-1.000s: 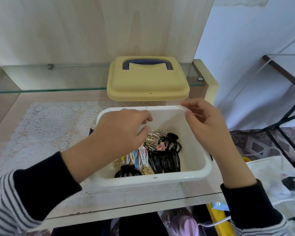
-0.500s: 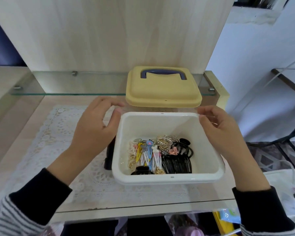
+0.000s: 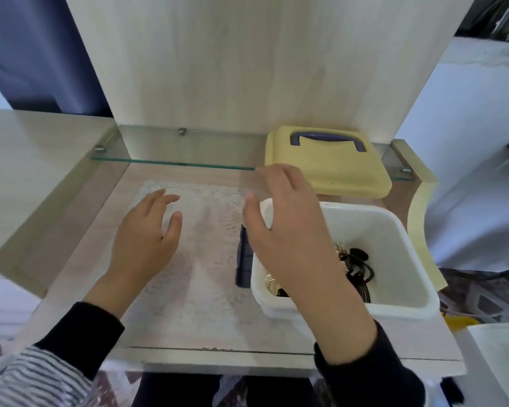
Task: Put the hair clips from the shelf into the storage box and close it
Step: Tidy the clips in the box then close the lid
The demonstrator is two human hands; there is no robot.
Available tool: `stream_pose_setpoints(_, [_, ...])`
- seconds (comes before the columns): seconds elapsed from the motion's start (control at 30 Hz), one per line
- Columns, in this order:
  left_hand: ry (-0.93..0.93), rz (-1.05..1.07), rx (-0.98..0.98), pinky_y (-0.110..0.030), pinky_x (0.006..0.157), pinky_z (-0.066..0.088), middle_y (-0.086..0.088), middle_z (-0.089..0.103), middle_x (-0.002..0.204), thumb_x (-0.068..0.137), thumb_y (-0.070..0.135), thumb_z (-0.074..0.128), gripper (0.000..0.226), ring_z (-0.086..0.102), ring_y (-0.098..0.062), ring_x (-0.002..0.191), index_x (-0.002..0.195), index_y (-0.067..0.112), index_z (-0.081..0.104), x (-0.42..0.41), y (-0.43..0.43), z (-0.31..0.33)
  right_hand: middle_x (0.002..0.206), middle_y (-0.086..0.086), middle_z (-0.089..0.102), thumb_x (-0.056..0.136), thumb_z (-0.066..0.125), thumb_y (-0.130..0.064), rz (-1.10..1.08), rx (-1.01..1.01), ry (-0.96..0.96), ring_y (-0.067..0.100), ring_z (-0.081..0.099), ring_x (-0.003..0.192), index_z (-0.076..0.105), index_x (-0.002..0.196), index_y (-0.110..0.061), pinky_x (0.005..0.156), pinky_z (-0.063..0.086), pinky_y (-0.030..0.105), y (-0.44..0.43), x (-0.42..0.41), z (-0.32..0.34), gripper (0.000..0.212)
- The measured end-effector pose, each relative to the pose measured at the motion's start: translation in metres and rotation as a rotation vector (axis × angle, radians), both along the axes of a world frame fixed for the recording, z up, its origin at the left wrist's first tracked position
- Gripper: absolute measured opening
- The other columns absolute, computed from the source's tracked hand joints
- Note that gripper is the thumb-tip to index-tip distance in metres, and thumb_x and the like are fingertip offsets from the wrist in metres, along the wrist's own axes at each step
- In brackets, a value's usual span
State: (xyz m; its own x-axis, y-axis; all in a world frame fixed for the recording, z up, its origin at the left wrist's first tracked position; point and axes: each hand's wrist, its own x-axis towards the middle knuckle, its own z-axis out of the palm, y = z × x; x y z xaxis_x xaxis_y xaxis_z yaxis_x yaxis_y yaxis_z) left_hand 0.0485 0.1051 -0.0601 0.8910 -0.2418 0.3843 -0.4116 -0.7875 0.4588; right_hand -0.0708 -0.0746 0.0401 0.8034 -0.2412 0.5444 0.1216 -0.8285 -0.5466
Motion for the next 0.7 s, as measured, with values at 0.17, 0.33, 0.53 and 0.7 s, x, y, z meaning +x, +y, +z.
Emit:
stream_pose_setpoints(0.17, [0.047,0.073,0.109,-0.047,0.105,0.036,-0.012,0.042,0.147,0.088,0.039,0.033,0.055,0.042,-0.03,0.132,0.131,0.014,0.055,0.003,0.03,-0.012,0.11,0.013,0.055,0.084,0.045,-0.013,0.028,-0.03,-0.009,0.028,0.052,0.099,0.056,0.109,-0.003,0.084,0.046,0.035,0.07,0.026,-0.022,0.029])
stream_pose_setpoints(0.33, [0.115,0.095,0.143,-0.056,0.104,0.036,-0.014,0.039,0.149,0.089,0.042,0.032,0.057,0.039,-0.035,0.135,0.133,0.015,0.053,0.012,0.05,-0.03,0.115,0.018,0.058,0.084,0.048,-0.015,-0.064,-0.098,0.149,0.034,0.054,0.111,0.057,0.116,-0.001,0.093,0.049,0.041,0.105,0.052,-0.075,0.036])
stream_pose_setpoints(0.53, [0.192,0.105,0.198,-0.046,0.117,0.013,-0.003,0.023,0.158,0.097,0.034,0.04,0.047,0.019,-0.026,0.146,0.144,0.026,0.04,0.01,0.054,-0.045,0.132,0.021,0.054,0.075,0.066,-0.018,-0.26,-0.261,0.392,0.043,0.041,0.13,0.056,0.127,-0.004,0.106,0.035,0.054,0.099,0.079,-0.122,0.055])
stream_pose_setpoints(0.7, [0.202,0.106,0.202,-0.044,0.118,0.011,-0.002,0.023,0.158,0.097,0.035,0.039,0.048,0.018,-0.024,0.146,0.145,0.027,0.038,0.009,0.053,-0.044,0.142,0.027,0.041,0.085,0.052,-0.031,-0.387,-0.25,0.409,0.046,0.02,0.138,0.047,0.136,-0.002,0.111,0.022,0.056,0.086,0.09,-0.126,0.059])
